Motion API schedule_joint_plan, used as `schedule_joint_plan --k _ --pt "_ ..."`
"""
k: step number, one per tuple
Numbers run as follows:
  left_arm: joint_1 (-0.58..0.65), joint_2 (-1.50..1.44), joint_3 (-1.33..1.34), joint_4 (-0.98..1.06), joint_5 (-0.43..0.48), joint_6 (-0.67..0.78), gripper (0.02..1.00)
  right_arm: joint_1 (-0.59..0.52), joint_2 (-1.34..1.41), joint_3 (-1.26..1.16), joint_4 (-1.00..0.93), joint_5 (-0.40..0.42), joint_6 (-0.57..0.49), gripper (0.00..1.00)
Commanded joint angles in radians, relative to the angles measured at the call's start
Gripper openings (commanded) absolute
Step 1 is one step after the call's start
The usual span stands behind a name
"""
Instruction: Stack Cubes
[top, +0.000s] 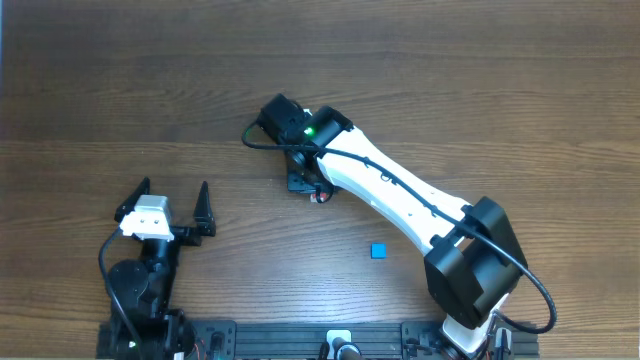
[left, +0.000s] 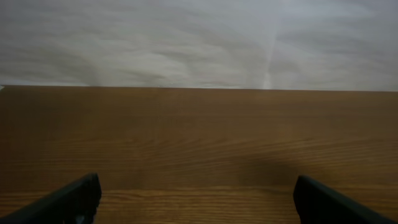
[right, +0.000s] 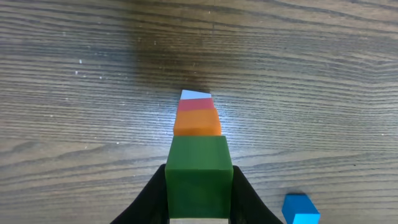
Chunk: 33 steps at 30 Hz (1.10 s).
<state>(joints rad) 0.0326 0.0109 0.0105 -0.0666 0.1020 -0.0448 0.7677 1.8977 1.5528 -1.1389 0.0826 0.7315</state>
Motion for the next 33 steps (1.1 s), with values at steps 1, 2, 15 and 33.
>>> schedule_joint_plan --k 1,2,15,33 --pt "0.005 -0.004 -0.005 -0.001 0.01 0.014 1.0 0.005 0.036 0.007 0.006 0.019 0.017 0.082" --pt "0.005 -0.004 -0.005 -0.001 0.01 0.014 1.0 0.005 0.036 0.007 0.007 0.019 0.016 0.082" --pt "0.005 -0.004 -0.005 -0.001 0.01 0.014 1.0 0.004 0.044 0.007 0.015 0.018 0.016 0.417" --pt "0.005 -0.004 -0.005 -0.001 0.01 0.014 1.0 0.008 0.02 0.017 -0.029 -0.007 0.003 0.991"
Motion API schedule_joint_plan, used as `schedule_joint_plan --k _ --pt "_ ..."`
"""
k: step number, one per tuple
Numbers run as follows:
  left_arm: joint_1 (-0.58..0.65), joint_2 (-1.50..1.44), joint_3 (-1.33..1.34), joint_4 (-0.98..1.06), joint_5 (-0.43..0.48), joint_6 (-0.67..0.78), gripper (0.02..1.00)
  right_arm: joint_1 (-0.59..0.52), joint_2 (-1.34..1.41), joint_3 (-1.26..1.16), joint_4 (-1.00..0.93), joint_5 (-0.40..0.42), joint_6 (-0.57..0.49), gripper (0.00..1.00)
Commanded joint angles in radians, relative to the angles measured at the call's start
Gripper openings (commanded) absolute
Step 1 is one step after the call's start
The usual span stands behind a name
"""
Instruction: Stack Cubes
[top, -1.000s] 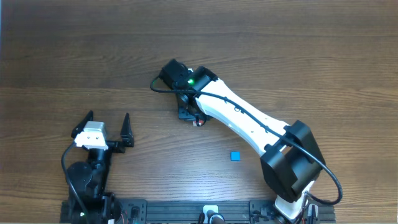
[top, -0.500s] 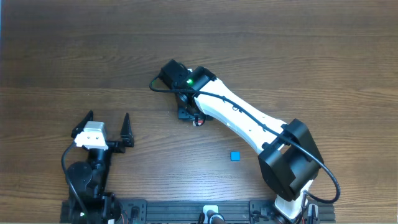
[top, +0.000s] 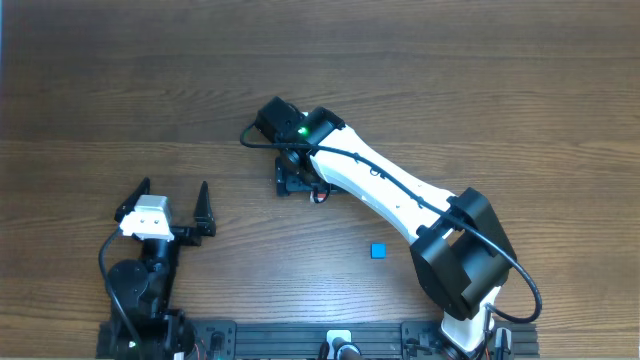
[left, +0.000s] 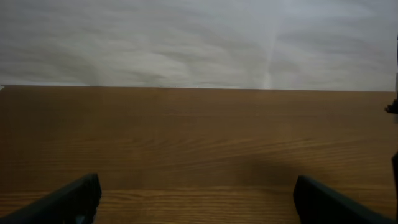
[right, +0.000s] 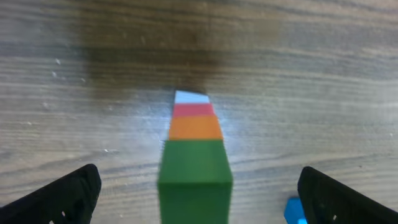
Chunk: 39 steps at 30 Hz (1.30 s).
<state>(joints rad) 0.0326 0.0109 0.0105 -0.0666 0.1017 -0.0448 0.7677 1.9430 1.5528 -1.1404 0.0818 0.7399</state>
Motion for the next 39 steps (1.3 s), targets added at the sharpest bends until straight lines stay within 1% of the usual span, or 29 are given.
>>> schedule_joint_plan --k 1,5,8,12,16,20,25,26,31,35,39 --pt "0.005 -0.004 -0.005 -0.001 0.01 0.014 1.0 0.01 -0.04 0.018 -0.037 -0.007 -0.013 0.993" --pt "0.005 -0.004 -0.005 -0.001 0.01 0.014 1.0 0.022 -0.114 0.017 -0.086 -0.006 -0.037 0.993" --pt "0.005 -0.004 -0.005 -0.001 0.01 0.014 1.0 0.069 -0.2 0.015 -0.142 -0.002 -0.066 0.991" --pt "0.005 -0.004 -0.005 -0.001 0.01 0.014 1.0 0.15 -0.291 -0.042 -0.187 0.043 -0.058 0.991" --pt "0.005 -0.004 -0.005 -0.001 0.01 0.014 1.0 0.178 -0.377 -0.165 -0.164 0.053 -0.014 0.991" --pt "0.005 -0.004 -0.005 -0.001 0.01 0.014 1.0 0.174 -0.466 -0.328 -0.098 0.055 0.027 0.993" --pt "0.005 -0.004 -0.005 -0.001 0.01 0.014 1.0 0.161 -0.575 -0.526 0.057 0.046 0.054 0.991" --pt "0.005 -0.004 -0.005 -0.001 0.01 0.014 1.0 0.15 -0.61 -0.591 0.099 0.047 0.09 0.993" --pt "0.005 -0.004 -0.005 -0.001 0.01 0.014 1.0 0.103 -0.652 -0.737 0.163 0.047 0.151 0.993" --pt "0.005 -0.004 -0.005 -0.001 0.01 0.014 1.0 0.069 -0.653 -0.836 0.216 0.042 0.161 0.993" --pt "0.005 -0.004 -0.005 -0.001 0.01 0.014 1.0 0.047 -0.653 -0.886 0.252 0.031 0.161 0.991"
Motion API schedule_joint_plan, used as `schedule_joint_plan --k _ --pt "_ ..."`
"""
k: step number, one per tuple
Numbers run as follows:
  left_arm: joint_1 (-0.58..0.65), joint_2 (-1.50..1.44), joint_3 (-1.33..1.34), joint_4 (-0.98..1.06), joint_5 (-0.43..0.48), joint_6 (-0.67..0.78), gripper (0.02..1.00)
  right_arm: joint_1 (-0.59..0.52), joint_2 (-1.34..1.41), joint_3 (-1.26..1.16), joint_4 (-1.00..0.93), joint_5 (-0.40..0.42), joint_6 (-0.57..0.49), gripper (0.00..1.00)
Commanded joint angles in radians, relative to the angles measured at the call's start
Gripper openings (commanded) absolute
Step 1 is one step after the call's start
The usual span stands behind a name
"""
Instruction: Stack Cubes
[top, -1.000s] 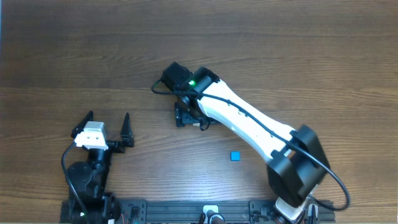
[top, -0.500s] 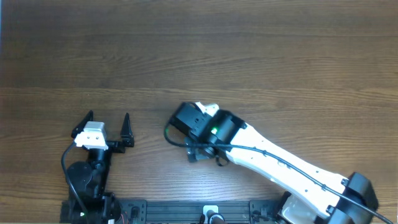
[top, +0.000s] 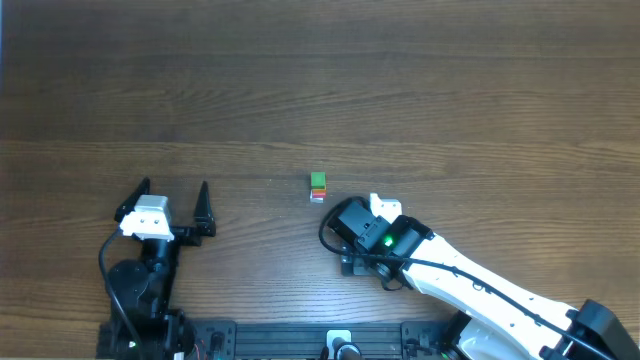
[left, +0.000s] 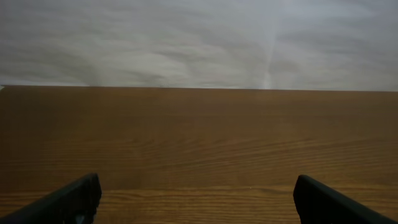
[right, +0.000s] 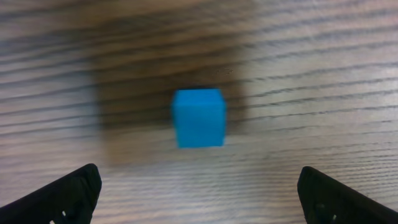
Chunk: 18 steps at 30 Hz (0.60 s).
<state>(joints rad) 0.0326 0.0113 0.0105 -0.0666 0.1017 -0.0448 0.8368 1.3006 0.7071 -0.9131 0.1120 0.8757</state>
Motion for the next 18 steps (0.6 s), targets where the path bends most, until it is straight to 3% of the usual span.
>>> schedule_joint_plan --k 1,10,18 --pt "0.005 -0.005 -0.005 -0.001 0.01 0.014 1.0 -0.026 -0.011 -0.047 0.032 0.001 0.026 0.993" --pt "0.005 -0.005 -0.005 -0.001 0.01 0.014 1.0 -0.029 -0.01 -0.061 0.115 0.001 -0.03 0.993" --pt "0.005 -0.005 -0.005 -0.001 0.01 0.014 1.0 -0.12 0.003 -0.061 0.119 -0.021 -0.128 0.993"
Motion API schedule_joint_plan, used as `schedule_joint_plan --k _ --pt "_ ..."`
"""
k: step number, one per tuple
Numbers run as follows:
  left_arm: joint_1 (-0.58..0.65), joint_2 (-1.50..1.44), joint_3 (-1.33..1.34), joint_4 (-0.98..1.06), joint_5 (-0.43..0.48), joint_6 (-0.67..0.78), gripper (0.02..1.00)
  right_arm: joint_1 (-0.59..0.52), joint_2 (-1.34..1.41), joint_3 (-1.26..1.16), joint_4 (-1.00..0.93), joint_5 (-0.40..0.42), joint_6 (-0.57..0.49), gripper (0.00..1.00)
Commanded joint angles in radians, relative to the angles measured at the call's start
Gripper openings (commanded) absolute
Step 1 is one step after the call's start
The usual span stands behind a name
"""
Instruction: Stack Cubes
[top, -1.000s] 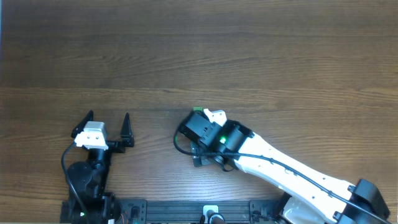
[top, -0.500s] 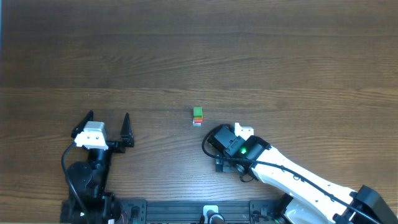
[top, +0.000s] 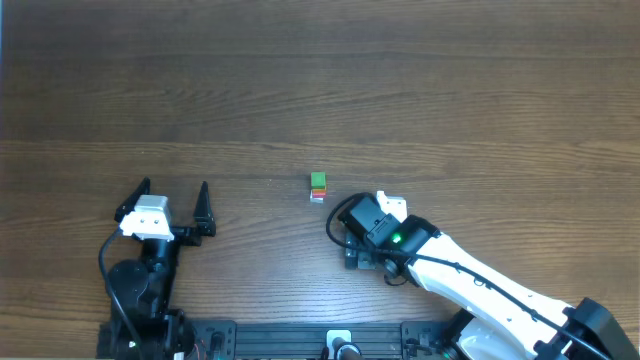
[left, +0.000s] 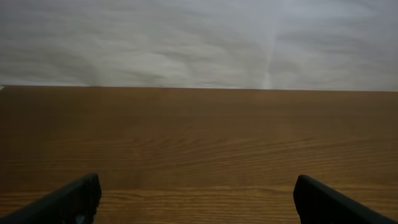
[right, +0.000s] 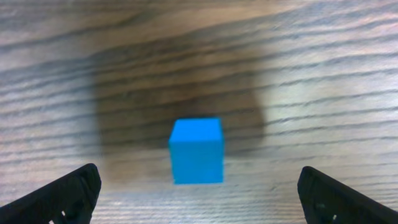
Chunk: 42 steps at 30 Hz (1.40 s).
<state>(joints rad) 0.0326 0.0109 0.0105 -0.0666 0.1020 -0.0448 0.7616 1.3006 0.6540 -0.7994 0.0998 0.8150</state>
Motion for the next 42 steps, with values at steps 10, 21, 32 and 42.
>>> schedule_joint_plan --k 10,21,32,42 --pt "0.005 -0.004 -0.005 -0.001 0.01 0.014 1.0 -0.083 0.081 -0.008 0.068 -0.06 -0.153 0.969" --pt "0.005 -0.004 -0.005 -0.001 0.01 0.014 1.0 -0.084 0.088 -0.008 0.077 -0.114 -0.192 0.895" --pt "0.005 -0.004 -0.005 -0.001 0.01 0.014 1.0 -0.087 0.119 -0.008 0.087 -0.118 -0.186 0.831" --pt "0.005 -0.004 -0.005 -0.001 0.01 0.014 1.0 -0.087 0.129 -0.008 0.09 -0.118 -0.18 0.673"
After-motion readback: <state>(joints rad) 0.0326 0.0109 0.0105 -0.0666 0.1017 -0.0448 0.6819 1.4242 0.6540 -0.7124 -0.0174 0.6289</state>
